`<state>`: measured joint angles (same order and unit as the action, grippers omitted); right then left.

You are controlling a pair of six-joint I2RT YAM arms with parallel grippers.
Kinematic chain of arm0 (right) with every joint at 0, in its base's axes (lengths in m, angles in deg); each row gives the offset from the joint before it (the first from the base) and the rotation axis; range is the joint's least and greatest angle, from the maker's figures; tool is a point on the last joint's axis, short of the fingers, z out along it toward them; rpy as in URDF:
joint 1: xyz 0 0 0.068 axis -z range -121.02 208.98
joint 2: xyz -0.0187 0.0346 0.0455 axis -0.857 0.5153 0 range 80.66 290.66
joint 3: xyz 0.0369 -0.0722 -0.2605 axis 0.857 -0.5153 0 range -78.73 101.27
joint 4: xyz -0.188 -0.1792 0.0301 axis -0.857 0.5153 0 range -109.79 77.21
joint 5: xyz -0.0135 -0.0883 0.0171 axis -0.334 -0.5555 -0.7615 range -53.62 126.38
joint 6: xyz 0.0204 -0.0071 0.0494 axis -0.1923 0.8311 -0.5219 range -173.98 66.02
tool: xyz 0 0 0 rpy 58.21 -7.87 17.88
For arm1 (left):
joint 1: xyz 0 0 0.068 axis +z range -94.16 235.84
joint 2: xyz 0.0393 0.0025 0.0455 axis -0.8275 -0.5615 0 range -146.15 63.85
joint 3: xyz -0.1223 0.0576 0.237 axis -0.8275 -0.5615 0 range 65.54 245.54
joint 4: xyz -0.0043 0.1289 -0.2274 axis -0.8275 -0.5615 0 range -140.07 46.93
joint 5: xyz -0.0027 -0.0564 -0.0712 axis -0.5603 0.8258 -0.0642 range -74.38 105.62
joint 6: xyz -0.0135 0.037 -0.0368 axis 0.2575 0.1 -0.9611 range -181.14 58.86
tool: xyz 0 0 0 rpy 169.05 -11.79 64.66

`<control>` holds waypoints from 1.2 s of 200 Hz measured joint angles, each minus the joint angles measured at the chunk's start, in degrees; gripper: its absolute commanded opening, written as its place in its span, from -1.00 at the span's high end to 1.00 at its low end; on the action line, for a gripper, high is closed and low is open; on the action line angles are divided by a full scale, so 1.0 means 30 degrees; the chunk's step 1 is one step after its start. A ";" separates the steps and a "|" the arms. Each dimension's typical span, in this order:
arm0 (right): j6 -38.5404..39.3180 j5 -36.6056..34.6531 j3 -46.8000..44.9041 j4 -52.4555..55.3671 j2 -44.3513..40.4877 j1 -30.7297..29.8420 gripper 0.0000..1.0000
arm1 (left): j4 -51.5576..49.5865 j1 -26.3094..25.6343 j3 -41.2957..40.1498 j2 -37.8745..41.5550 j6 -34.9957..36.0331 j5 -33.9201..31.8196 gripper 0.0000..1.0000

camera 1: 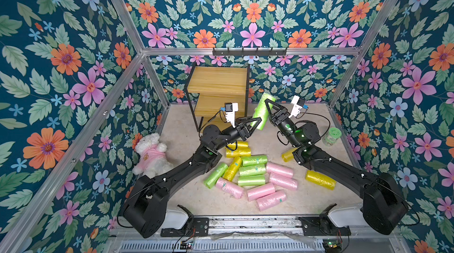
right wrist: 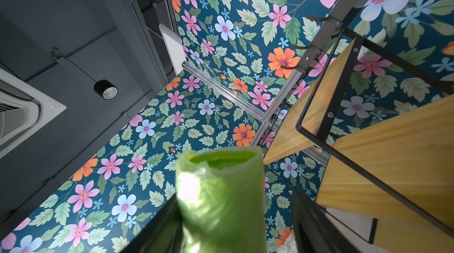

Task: Sort the rolls of trash bags by color and place them on the shelf
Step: Pick up the roll of trash bags from the center of the board, then place the roll of trash bags on the shelf.

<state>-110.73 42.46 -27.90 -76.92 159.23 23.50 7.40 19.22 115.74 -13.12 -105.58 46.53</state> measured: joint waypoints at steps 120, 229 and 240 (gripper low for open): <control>1.0732 -0.1086 0.0765 0.8961 -0.4022 0.0546 -0.84 | -1.8571 0.5311 1.0695 0.0372 1.2757 -1.1009 0.57; 1.2837 -0.1574 0.0896 1.1132 -0.3993 0.0546 -0.84 | -2.7088 0.7774 2.2586 -0.7905 1.9613 -1.5577 0.36; 1.2859 -0.1603 0.0896 1.1132 -0.3993 0.0546 -0.84 | -2.7445 0.7847 2.3321 -0.8451 2.0116 -1.5555 0.35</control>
<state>-72.15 37.66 -25.21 -43.52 147.25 25.14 -74.93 42.76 185.70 -38.47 -45.23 -0.13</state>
